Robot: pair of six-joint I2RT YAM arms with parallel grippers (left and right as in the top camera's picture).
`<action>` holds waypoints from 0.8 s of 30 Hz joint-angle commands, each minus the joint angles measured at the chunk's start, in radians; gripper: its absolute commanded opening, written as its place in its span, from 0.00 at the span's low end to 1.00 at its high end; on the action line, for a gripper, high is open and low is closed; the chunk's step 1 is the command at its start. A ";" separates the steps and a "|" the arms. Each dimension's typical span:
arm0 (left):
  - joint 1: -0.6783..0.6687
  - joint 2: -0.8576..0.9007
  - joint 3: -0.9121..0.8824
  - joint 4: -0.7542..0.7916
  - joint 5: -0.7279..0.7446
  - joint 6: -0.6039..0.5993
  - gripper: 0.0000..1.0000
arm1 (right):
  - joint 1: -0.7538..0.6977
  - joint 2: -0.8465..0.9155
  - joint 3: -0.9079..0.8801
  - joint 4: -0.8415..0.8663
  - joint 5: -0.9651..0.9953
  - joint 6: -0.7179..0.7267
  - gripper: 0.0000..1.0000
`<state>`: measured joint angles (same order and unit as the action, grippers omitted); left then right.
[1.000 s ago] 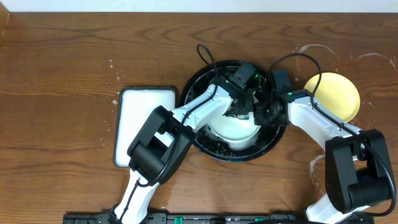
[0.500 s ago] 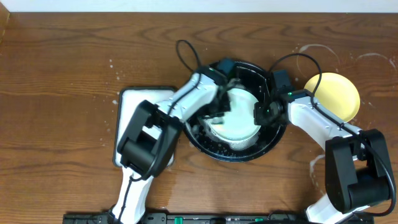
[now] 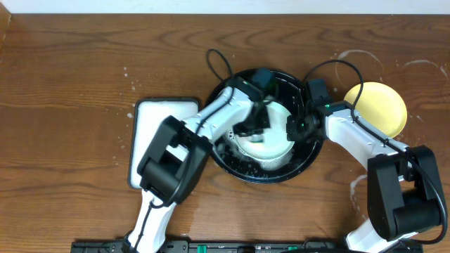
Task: Clean dirty plates on tray and stack at the side
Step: 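Scrub the stained plate with the sponge while the right gripper holds it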
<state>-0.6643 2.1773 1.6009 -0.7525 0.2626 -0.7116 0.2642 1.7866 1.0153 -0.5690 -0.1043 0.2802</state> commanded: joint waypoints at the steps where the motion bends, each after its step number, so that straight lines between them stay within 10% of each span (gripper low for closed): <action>1: -0.063 0.045 -0.032 0.054 0.082 -0.018 0.08 | -0.002 0.031 -0.019 -0.025 0.070 -0.027 0.01; 24: 0.171 0.044 0.010 -0.180 -0.054 0.085 0.07 | -0.002 0.031 -0.019 -0.024 0.070 -0.027 0.01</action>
<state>-0.5228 2.1811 1.6043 -0.9321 0.3397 -0.6720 0.2642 1.7866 1.0153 -0.5747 -0.1127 0.2802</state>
